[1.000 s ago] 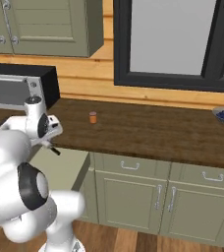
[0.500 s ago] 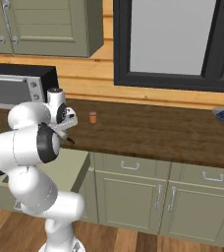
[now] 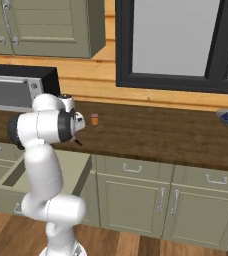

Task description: Pick the rolling pin from the drawer and place it on the counter.

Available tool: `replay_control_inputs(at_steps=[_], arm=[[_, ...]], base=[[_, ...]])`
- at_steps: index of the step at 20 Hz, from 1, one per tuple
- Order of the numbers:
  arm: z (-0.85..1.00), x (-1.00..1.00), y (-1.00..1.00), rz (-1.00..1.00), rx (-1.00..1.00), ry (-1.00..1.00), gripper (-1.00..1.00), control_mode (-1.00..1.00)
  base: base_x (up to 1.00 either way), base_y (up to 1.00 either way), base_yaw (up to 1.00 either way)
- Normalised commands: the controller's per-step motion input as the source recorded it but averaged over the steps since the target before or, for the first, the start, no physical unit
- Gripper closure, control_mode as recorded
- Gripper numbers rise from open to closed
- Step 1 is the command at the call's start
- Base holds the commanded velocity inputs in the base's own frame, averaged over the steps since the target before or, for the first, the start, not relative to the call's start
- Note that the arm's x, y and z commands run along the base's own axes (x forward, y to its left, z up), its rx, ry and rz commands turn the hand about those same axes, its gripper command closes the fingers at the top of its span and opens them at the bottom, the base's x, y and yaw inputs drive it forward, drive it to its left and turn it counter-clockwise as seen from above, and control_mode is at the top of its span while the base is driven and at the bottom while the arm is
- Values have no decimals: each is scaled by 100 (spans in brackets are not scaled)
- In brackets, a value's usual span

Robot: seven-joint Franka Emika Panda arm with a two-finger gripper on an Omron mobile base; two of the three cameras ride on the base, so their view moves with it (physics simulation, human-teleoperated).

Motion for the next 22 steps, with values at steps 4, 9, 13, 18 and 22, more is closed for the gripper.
replay_control_inputs(at_steps=[4,9,13,18,22], arm=[[-36,77,0,0,0,3,100,-100],[-43,70,3,0,-1,2,-100,-100],[-38,50,10,1,-2,-1,-100,-100],[5,-5,0,0,0,-15,-100,-100],[34,-83,-4,0,0,-13,-100,-100]], base=[[0,0,0],[0,0,0],[0,0,0],[0,0,0],[0,0,0]])
